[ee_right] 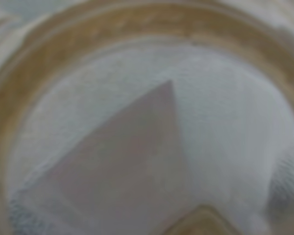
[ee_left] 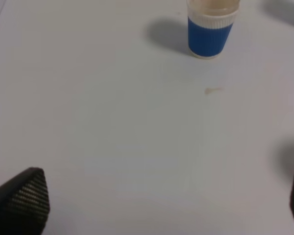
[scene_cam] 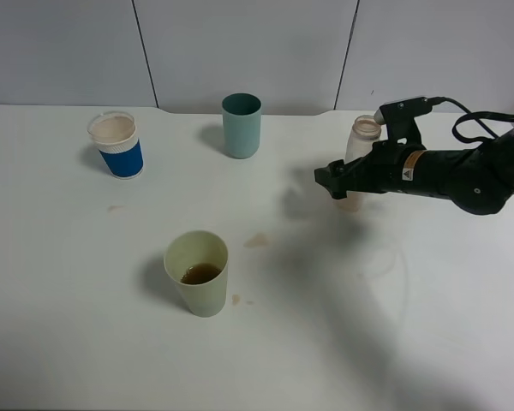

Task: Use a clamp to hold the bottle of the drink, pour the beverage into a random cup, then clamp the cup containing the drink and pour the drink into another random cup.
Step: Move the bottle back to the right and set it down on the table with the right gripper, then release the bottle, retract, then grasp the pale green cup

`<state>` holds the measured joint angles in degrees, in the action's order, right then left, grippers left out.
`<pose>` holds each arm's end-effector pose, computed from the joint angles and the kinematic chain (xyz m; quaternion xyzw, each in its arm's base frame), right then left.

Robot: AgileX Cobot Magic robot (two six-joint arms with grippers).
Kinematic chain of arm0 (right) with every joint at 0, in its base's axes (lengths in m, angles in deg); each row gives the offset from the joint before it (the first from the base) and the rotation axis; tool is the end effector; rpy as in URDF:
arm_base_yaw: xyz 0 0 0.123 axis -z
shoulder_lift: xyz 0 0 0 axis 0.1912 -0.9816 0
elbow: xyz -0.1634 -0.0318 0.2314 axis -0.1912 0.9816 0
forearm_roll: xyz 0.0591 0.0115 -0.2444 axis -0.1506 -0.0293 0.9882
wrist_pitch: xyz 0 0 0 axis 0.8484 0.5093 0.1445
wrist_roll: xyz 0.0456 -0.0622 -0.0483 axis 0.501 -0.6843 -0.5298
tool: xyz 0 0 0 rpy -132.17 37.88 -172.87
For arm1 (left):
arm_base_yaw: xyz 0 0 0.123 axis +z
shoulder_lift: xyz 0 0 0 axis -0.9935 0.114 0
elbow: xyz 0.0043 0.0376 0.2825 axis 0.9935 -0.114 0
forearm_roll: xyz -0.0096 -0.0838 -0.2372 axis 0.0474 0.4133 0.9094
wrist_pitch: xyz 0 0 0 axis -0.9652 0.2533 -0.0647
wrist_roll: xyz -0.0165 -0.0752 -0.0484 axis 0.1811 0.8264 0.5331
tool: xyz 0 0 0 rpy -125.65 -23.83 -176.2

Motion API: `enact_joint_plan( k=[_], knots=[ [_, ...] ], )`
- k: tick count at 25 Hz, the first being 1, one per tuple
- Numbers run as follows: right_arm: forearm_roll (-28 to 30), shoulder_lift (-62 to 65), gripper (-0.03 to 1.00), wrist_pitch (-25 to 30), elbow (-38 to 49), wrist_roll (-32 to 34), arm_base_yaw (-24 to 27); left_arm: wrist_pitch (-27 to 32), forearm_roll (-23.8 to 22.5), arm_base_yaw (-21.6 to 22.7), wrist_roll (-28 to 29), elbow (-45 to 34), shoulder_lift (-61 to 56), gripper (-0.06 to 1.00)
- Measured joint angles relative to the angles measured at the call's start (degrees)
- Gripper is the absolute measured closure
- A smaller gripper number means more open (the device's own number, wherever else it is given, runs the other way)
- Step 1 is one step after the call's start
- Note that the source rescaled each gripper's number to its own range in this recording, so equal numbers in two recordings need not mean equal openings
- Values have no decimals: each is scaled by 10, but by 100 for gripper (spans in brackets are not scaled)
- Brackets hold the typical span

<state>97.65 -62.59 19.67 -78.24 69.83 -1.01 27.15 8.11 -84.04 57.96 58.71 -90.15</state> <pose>0.3135 0.0913 0.1094 -0.2034 0.8522 0.1393 0.4615 -0.0062 0.0012 0.2792 -0.0025 0.8492 0.0007 0.5280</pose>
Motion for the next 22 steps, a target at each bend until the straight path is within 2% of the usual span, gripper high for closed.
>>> enact_joint_plan(
  k=[13,22],
  knots=[
    [-10,24,7,20,0,0,-11,0,0,0,0,0,0,-6],
    [-10,25,7,93,0,15,-12,0,0,0,0,0,0,-6]
  ],
)
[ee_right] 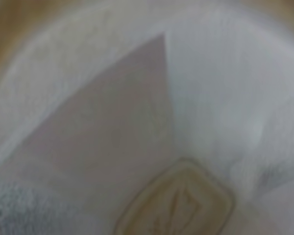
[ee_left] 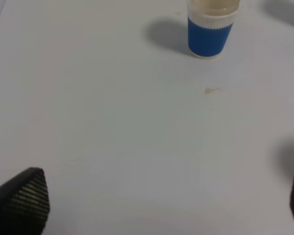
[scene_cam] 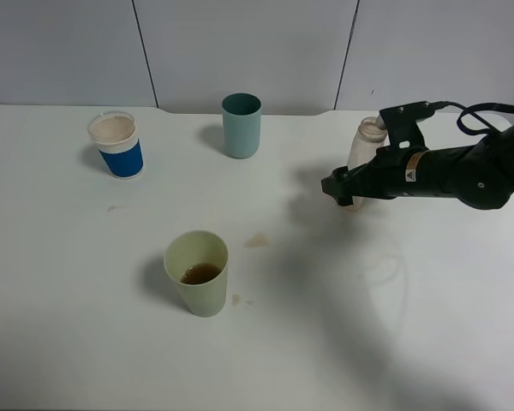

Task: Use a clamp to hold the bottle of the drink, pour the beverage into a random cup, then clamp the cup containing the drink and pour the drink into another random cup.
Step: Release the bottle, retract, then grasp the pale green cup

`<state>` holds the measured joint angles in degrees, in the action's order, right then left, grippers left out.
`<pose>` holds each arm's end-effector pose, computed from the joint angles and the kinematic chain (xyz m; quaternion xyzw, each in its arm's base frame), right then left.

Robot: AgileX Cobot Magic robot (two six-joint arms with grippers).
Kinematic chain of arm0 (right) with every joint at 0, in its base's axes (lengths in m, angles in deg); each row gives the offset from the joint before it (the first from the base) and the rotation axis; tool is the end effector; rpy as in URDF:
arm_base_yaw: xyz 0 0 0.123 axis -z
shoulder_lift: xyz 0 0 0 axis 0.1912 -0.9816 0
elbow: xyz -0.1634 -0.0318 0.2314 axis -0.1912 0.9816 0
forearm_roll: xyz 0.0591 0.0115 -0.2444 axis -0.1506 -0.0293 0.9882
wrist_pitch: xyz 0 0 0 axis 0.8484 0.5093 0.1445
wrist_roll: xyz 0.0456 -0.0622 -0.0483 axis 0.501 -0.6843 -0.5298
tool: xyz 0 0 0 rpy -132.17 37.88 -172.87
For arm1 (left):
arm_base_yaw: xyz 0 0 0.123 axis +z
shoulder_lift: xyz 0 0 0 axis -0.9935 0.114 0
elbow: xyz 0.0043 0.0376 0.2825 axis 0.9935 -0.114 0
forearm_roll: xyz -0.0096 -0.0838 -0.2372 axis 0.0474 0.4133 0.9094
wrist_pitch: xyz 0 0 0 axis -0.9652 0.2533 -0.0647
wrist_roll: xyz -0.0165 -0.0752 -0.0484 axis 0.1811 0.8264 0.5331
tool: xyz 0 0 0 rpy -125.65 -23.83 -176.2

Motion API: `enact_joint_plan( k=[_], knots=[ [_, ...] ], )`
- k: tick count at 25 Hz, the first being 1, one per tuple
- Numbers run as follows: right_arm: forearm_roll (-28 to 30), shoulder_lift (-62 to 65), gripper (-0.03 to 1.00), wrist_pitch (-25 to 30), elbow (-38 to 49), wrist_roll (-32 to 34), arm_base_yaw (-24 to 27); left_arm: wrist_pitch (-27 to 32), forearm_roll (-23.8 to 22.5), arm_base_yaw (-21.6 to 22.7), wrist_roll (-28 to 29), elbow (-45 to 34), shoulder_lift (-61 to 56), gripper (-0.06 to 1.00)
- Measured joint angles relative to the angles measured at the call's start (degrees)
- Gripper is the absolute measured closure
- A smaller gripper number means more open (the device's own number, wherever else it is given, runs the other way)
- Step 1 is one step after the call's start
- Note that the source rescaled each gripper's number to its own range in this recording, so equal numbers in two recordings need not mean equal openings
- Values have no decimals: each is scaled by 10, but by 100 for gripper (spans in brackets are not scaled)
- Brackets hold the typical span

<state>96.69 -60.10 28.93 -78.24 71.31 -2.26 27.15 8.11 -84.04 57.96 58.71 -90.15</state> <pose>0.3069 0.0905 0.1120 -0.1933 0.8810 0.1136 0.4166 -0.0062 0.0012 0.2792 -0.0025 0.8492 0.0007 0.5280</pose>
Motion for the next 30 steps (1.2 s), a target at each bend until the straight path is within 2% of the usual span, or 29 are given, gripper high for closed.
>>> enact_joint_plan(
  k=[12,22,26,30],
  knots=[
    [0,65,7,78,5,0,-12,0,0,0,0,0,0,-6],
    [0,142,7,78,90,0,-12,0,0,0,0,0,0,-6],
    [-1,179,7,98,111,0,-12,0,0,0,0,0,0,-6],
    [-15,234,7,142,133,2,-12,0,0,0,0,0,0,-6]
  ],
)
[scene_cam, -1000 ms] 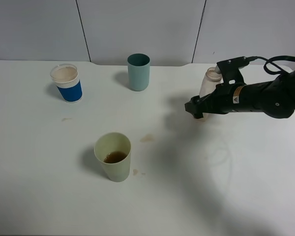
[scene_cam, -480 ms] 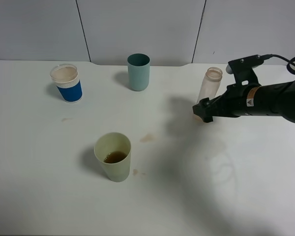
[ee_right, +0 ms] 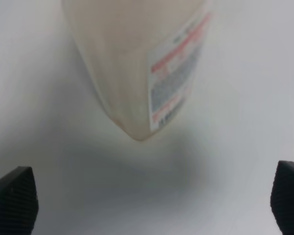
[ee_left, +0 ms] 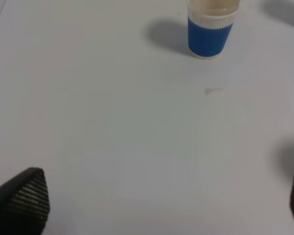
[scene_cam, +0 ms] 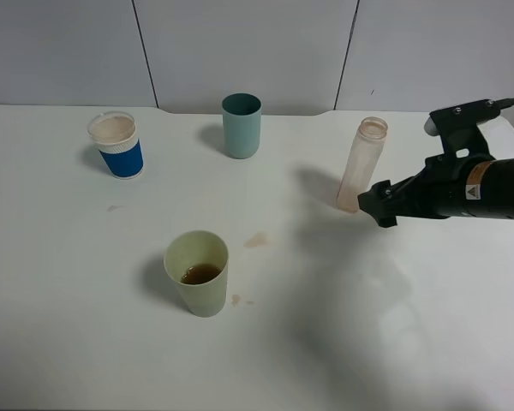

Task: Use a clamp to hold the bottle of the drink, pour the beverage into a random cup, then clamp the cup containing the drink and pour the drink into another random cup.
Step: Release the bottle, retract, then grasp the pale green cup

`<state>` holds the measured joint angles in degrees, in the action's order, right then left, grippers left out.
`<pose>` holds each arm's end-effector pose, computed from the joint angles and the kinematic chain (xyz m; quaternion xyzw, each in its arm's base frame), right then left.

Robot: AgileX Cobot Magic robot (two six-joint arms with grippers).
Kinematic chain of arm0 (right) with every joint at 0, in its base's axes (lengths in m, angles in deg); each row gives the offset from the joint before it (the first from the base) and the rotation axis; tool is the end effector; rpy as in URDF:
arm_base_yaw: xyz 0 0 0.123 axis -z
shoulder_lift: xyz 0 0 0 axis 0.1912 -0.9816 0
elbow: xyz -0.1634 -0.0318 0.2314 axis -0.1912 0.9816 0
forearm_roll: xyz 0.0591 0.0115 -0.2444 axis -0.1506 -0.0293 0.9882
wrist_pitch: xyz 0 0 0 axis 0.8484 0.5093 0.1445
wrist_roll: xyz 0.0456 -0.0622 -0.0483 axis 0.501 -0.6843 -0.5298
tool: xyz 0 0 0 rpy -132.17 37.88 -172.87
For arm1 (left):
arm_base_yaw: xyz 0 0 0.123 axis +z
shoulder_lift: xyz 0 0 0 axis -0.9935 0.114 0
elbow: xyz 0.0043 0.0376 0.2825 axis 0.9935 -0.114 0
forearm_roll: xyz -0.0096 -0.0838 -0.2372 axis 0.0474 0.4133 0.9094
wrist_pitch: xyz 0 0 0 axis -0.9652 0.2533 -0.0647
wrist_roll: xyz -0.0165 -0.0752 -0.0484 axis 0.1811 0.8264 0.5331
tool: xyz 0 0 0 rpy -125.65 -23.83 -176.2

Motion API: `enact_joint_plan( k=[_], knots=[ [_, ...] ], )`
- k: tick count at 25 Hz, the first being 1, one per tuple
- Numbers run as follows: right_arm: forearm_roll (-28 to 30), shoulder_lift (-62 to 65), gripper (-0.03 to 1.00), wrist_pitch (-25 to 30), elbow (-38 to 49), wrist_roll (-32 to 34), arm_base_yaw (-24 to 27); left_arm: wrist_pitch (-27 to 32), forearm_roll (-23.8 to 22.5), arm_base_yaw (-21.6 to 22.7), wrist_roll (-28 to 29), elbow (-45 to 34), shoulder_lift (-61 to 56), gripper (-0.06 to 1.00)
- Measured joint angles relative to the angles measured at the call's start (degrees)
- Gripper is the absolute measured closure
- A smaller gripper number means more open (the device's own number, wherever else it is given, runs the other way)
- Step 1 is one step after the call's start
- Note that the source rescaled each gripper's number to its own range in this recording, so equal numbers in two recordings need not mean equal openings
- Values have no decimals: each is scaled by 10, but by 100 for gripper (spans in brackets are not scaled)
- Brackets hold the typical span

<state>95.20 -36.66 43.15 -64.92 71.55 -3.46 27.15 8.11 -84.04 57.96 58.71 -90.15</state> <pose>0.2306 0.0675 0.1599 -0.1821 0.8963 0.0668 0.3987 -0.0062 0.0012 0.2792 -0.0025 0.8492 0.0007 0.5280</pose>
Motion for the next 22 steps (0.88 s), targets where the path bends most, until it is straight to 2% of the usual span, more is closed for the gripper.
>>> enact_joint_plan(
  k=[3,10,12,14,15,22],
  knots=[
    [-3,30,7,16,6,2,0,0,0,0,0,0,0,-6],
    [-36,174,7,95,10,2,0,0,0,0,0,0,0,-6],
    [-48,252,6,149,10,2,0,0,0,0,0,0,0,-6],
    [-60,293,2,189,10,-3,0,0,0,0,0,0,0,-6],
    [-60,293,2,189,10,-3,0,0,0,0,0,0,0,-6],
    [-67,407,-3,312,10,-21,0,0,0,0,0,0,0,-6]
  ],
)
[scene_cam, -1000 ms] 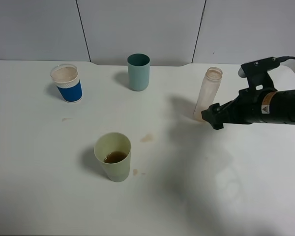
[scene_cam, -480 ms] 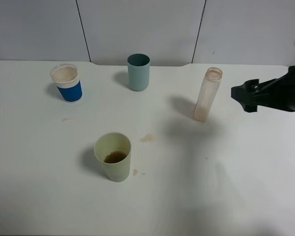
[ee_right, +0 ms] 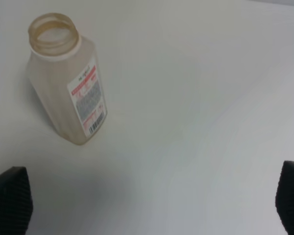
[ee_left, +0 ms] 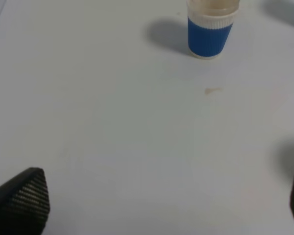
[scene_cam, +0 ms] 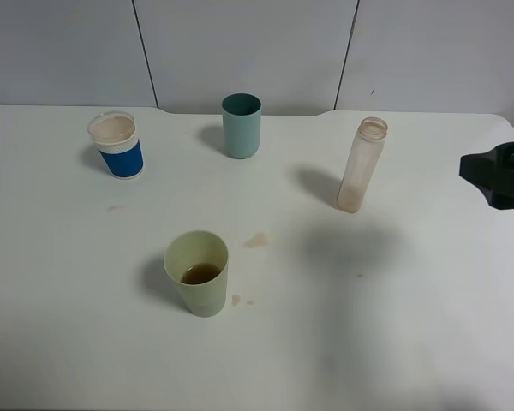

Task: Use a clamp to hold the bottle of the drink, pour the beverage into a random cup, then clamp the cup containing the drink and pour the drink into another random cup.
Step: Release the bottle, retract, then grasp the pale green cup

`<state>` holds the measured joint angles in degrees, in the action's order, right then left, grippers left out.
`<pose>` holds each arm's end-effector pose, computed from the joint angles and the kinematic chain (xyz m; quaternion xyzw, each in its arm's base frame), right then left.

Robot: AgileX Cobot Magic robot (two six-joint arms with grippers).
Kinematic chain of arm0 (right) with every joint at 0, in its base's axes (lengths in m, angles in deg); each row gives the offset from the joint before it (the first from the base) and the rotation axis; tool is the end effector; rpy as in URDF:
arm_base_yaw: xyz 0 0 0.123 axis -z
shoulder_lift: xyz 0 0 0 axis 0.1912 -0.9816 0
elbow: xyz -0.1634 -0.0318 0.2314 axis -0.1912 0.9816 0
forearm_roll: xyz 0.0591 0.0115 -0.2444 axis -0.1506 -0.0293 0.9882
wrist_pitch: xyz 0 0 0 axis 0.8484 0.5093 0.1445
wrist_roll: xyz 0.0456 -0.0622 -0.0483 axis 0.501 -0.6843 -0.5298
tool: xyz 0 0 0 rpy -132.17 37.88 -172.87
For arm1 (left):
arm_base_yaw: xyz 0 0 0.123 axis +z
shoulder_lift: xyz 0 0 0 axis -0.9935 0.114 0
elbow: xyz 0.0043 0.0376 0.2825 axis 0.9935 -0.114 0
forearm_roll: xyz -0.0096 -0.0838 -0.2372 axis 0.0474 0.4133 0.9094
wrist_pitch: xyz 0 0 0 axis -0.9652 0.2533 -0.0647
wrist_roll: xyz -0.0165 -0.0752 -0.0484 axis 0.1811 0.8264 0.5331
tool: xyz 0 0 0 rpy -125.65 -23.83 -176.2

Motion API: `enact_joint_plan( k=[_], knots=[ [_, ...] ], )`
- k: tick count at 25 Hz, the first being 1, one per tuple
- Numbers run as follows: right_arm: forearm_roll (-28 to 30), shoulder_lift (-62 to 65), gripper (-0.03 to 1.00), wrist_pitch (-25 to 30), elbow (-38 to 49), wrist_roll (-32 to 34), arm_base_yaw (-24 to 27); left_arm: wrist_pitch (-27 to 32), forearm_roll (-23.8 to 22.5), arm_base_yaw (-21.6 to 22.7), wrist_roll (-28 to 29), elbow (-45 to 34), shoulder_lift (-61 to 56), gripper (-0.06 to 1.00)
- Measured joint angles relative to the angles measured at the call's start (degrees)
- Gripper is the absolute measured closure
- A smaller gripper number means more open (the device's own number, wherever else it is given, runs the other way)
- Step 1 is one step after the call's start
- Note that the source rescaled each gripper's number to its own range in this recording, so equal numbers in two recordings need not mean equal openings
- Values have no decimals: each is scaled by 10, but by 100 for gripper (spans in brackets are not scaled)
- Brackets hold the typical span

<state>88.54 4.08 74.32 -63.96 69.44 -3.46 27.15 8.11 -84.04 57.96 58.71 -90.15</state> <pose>0.1413 0.0266 0.2585 -0.0941 0.8683 0.0099 0.4869 -0.0062 0.0012 0.2792 -0.0025 0.8492 0.0007 0.5280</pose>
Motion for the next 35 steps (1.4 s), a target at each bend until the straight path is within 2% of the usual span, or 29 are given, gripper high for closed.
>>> enact_joint_plan(
  k=[1,7,11,16,21,25,32,35],
  knots=[
    [0,0,-3,0,0,0,0,0,0,0,0,0,0,-6],
    [-10,74,-3,80,-2,-18,0,0,0,0,0,0,0,-6],
    [-15,113,-3,217,-55,-50,0,0,0,0,0,0,0,-6],
    [-23,126,-3,303,-105,-79,0,0,0,0,0,0,0,-6],
    [-106,176,-3,425,-128,-140,0,0,0,0,0,0,0,-6],
    [-128,254,-3,459,-127,-152,0,0,0,0,0,0,0,-6],
    [-134,360,-3,459,-61,-160,0,0,0,0,0,0,0,-6],
    [-135,386,-3,438,-54,-160,0,0,0,0,0,0,0,-6]
  ],
)
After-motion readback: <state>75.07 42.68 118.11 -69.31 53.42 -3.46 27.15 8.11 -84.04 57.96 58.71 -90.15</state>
